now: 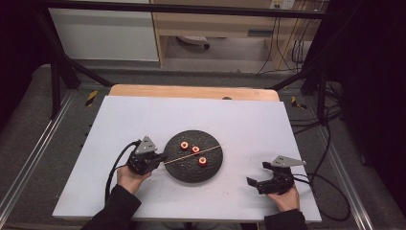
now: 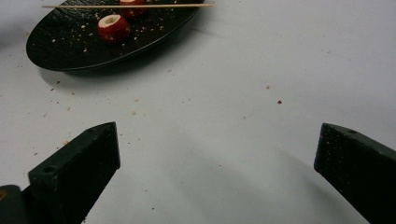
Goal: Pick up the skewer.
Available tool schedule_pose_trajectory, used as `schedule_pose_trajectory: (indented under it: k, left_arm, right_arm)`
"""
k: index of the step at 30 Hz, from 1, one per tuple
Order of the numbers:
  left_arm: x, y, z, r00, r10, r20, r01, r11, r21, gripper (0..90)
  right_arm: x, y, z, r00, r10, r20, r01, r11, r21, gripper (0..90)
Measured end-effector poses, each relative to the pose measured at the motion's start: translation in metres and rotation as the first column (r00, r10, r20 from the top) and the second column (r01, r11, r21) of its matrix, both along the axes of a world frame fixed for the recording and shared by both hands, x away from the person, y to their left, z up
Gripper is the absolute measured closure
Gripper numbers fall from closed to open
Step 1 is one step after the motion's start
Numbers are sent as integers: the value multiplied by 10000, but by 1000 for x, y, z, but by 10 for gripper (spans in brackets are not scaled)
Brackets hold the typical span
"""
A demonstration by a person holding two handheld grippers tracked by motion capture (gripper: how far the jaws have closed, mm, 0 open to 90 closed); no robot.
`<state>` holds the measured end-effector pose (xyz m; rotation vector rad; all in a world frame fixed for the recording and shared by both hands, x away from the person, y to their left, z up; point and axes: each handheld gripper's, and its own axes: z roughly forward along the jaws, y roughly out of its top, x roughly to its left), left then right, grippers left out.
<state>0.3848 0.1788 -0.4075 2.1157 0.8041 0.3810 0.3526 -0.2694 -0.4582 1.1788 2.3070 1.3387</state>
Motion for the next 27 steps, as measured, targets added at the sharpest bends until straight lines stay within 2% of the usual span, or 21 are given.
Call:
schedule_pose_trajectory:
  k: [13, 15, 21, 27]
  left_arm:
    - [16, -15, -17, 9989, -21, -470, 53, 9977, 675, 896]
    - [17, -16, -19, 9984, -54, -564, 91, 9977, 665, 896]
    - [17, -19, -22, 9976, -182, -675, 241, 9959, 875, 896]
    - [10, -21, -23, 9962, -499, -715, 572, 9931, 1026, 896]
  right_arm:
    - [0, 0, 0, 10000, 2, 3, -2, 10000, 8, 10]
    - [0, 0, 0, 10000, 21, -12, -21, 10000, -4, 10]
    - [0, 0, 0, 10000, 11, 0, -11, 10000, 20, 10]
    - [0, -1, 1, 10000, 0, 44, 0, 10000, 28, 10]
